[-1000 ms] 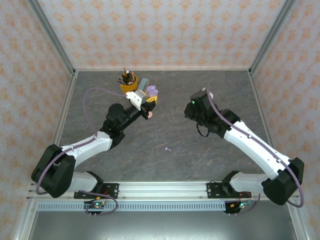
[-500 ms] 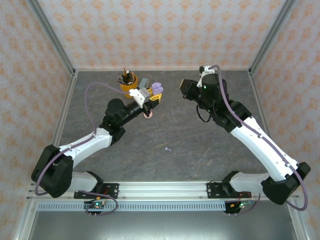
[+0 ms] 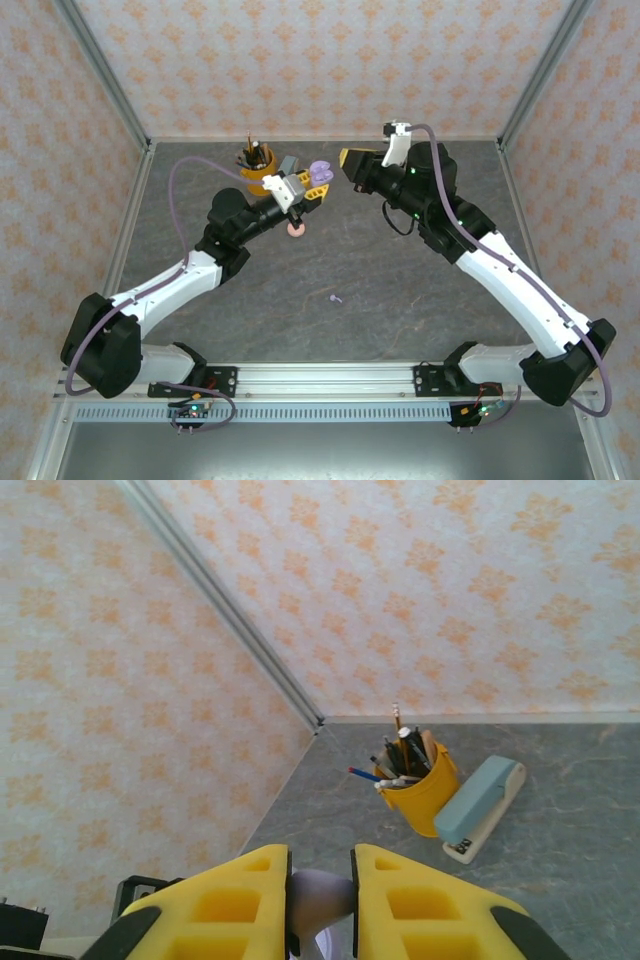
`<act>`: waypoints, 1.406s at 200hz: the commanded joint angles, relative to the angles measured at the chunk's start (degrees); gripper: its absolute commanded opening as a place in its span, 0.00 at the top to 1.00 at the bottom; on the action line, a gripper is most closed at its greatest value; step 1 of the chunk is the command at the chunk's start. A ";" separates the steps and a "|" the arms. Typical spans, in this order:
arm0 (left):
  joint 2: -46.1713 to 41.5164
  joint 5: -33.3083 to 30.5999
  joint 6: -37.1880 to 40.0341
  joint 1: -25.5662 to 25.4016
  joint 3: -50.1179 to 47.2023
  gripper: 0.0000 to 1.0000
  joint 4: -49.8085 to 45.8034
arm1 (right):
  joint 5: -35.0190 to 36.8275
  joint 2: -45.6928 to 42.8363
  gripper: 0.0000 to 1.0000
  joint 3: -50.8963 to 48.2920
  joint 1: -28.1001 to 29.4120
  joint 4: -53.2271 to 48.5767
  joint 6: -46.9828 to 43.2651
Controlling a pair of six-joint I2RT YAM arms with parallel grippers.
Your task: Insert the wireless bluetooth earbuds into the charging case
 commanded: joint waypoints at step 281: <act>-1.39 0.22 0.40 -0.20 2.92 1.00 0.30 | -8.82 4.56 0.84 -4.12 0.86 3.10 -4.00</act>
